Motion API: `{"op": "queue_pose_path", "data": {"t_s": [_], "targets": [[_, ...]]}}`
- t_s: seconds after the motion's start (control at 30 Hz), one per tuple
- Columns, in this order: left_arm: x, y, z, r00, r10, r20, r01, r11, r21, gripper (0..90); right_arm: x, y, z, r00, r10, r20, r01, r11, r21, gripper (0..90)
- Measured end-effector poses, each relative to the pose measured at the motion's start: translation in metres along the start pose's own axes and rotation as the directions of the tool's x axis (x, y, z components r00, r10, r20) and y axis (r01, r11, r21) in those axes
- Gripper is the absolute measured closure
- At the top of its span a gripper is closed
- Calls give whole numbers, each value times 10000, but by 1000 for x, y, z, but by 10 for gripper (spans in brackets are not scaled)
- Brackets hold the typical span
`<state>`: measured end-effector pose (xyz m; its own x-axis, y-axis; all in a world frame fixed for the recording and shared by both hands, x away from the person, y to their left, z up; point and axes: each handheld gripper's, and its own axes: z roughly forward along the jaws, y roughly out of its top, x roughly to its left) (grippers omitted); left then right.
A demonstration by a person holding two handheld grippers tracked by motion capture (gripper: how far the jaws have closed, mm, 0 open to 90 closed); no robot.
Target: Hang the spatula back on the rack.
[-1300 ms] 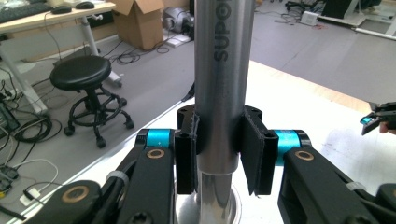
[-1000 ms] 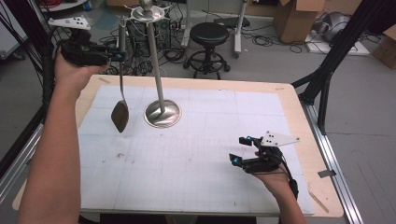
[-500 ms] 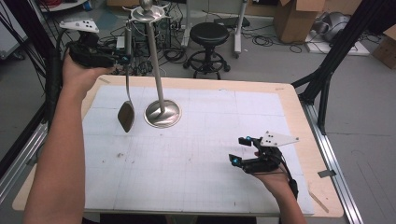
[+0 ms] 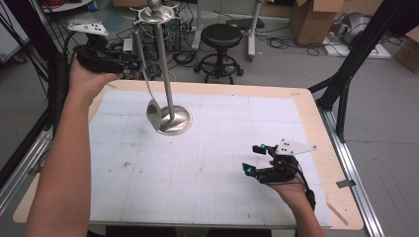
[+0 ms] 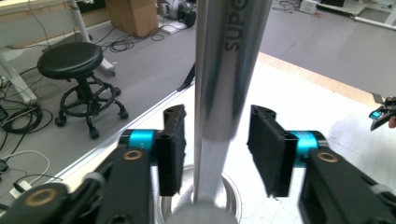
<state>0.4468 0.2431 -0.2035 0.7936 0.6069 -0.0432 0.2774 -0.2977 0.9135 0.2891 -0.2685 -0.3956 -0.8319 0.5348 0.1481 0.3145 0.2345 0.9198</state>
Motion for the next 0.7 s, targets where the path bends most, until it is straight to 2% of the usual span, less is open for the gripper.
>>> {"op": "queue_pose_path", "data": {"t_s": [0.23,0.43,0.7], "targets": [[-3,-12,-10,9996,-283,-85,281,9995,-166,430,-1,0,0,10000,-16,-6,16,10000,6,205],[-14,-25,-17,9999,-66,89,69,9993,-357,341,-1,0,-1,10000,1,48,-1,10000,-35,205],[-29,-37,-24,9986,112,509,-82,9982,-591,297,-1,-1,-1,10000,3,83,-3,10000,-7,204]]}}
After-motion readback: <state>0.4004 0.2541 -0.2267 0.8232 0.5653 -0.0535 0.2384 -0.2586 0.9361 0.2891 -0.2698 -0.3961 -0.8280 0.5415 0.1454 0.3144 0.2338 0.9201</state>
